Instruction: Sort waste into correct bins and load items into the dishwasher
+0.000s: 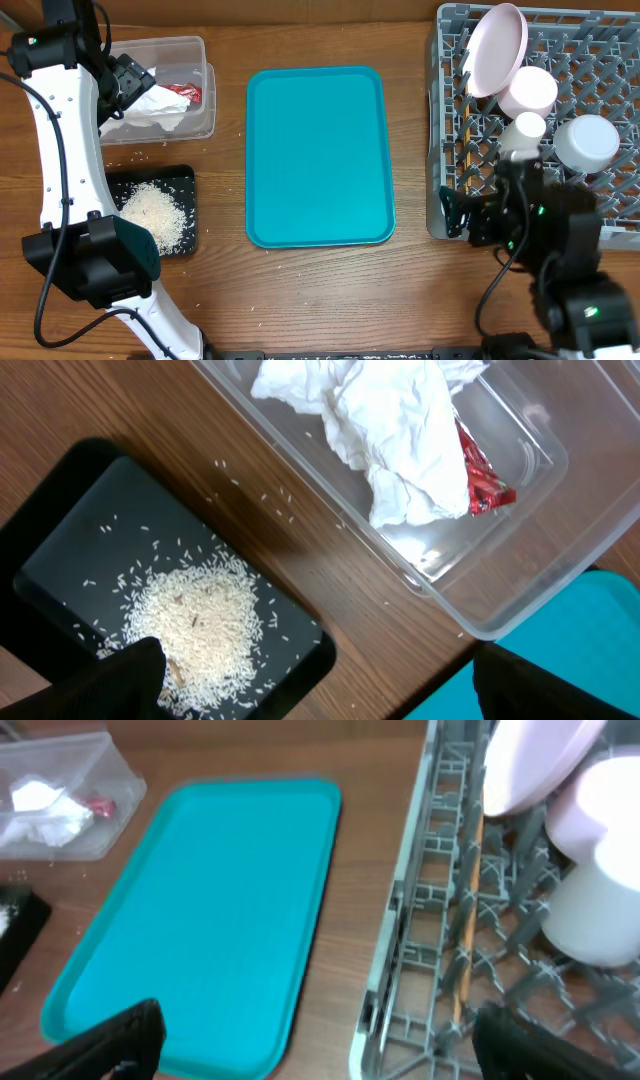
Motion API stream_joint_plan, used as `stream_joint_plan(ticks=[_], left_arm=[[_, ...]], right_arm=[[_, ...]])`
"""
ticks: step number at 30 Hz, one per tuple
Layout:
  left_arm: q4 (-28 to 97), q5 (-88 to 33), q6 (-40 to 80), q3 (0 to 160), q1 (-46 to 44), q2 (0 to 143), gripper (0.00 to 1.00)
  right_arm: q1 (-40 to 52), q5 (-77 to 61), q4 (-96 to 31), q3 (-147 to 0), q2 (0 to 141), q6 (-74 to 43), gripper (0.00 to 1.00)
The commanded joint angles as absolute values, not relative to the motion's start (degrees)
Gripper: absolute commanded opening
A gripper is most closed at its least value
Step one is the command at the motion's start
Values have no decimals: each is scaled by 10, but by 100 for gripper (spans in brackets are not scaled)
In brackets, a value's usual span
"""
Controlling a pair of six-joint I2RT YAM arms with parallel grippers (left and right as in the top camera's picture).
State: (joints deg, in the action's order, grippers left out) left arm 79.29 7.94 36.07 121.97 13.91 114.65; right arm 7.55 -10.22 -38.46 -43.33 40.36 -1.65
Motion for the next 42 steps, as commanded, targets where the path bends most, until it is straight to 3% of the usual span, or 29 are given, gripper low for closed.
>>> stream_joint_plan(ticks=[1,6,13,31,42], left_arm=[[793,79,362,1230,138,1131,100],[793,79,362,1230,138,1131,100],[793,79,362,1230,138,1131,100],[793,79,362,1230,138,1131,100],[793,79,362,1230,138,1131,100]], right_arm=[[78,-117,-292,-325,339,-8,100],[78,-130,-104,-170,263,-8,100],[78,-120,32,-50,179,-8,100],[76,-81,80,-4,152,-8,100],[70,-55,23,-5,71,5,100]])
